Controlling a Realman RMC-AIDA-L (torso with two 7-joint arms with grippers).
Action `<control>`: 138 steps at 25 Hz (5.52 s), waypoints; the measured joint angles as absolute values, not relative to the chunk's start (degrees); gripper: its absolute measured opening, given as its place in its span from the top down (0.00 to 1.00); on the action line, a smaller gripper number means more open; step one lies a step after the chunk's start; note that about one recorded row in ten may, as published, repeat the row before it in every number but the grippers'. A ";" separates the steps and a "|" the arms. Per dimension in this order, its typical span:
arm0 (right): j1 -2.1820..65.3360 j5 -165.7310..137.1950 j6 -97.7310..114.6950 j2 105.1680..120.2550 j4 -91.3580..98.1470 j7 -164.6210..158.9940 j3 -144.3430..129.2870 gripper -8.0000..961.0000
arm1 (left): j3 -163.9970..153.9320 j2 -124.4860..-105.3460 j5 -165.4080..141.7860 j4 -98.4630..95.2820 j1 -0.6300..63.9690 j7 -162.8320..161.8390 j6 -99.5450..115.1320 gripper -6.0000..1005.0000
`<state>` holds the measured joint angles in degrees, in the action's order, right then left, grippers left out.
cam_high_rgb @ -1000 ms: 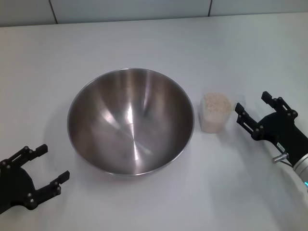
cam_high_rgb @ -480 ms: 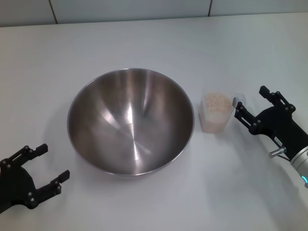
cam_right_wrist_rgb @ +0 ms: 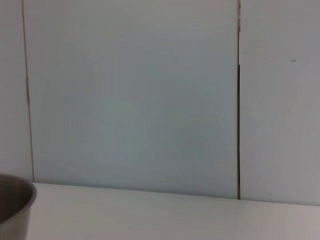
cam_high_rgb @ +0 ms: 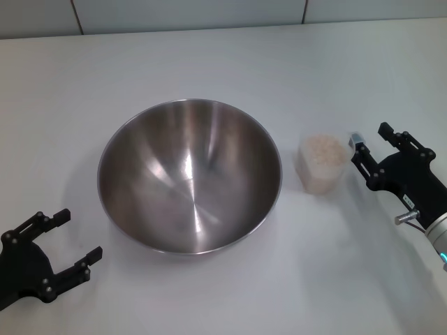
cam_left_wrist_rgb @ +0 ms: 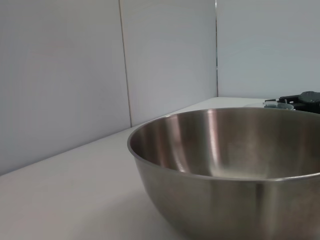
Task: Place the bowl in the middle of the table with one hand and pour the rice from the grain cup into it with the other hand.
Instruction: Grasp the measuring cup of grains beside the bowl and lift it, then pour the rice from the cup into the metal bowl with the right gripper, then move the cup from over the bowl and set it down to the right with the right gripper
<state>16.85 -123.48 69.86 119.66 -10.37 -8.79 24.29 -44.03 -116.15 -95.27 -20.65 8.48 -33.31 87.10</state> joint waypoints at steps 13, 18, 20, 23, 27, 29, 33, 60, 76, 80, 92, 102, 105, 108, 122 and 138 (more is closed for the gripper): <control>17.04 -123.49 69.81 119.66 -10.46 -8.79 24.18 0.87 | -44.04 -116.28 -96.07 -20.65 8.66 -33.31 87.09 0.19; 16.84 -123.49 70.46 119.70 -10.60 -8.78 24.17 0.92 | -44.04 -116.33 -96.14 -20.65 8.75 -33.31 87.10 0.19; 16.77 -123.49 71.99 119.71 -10.64 -8.63 24.08 0.94 | -44.03 -116.37 -96.16 -20.65 8.82 -33.31 87.10 0.19; 16.59 -123.49 73.49 119.71 -10.66 -7.79 24.10 0.97 | -44.04 -116.38 -96.16 -20.65 8.82 -33.31 87.10 0.19; 15.84 -123.48 78.31 119.71 -11.16 -4.37 24.20 0.97 | -44.04 -116.47 -96.16 -20.65 8.93 -33.38 87.10 0.19; 15.73 -123.48 80.67 119.71 -11.41 -2.29 24.22 0.97 | -44.04 -116.47 -96.18 -20.65 8.98 -33.54 87.12 0.19; 16.60 -123.48 85.37 119.71 -12.28 1.88 24.25 0.97 | -44.04 -116.46 -96.39 -20.65 9.12 -33.86 87.36 0.19; 22.60 -125.20 79.06 119.89 -29.67 88.95 12.23 0.98 | -44.03 -116.63 -96.68 -20.66 9.84 -33.93 87.63 0.19; 23.58 -134.61 72.95 119.88 -29.31 124.62 12.23 0.97 | -44.34 -116.68 -96.77 -21.03 10.22 -33.93 88.36 0.19; 23.74 -134.63 71.64 119.88 -29.78 133.45 11.95 0.97 | -44.64 -116.71 -96.77 -21.00 10.34 -33.93 88.37 0.19; 23.10 -134.30 72.15 119.88 -32.29 125.04 12.21 0.97 | -44.65 -116.72 -96.76 -20.83 10.83 -33.93 88.36 0.19; 19.76 -127.10 77.33 119.88 -40.17 90.52 14.91 0.97 | -44.74 -116.89 -96.76 -20.87 10.88 -33.93 88.33 0.19; 19.16 -118.95 81.26 119.70 -43.21 70.85 15.31 0.97 | -44.74 -116.90 -96.76 -20.91 10.90 -33.93 88.33 0.19; 18.60 -116.55 81.99 119.52 -43.56 61.49 16.41 0.97 | -44.74 -116.90 -96.76 -20.92 10.90 -33.93 88.33 0.19; 20.31 -107.03 75.89 119.83 -26.11 15.92 22.00 0.97 | -44.73 -116.98 -96.77 -21.20 11.13 -33.93 88.55 0.19; 25.13 -107.79 59.55 119.76 -21.93 12.85 20.03 0.97 | -44.77 -117.06 -96.77 -20.93 11.43 -33.93 88.60 0.19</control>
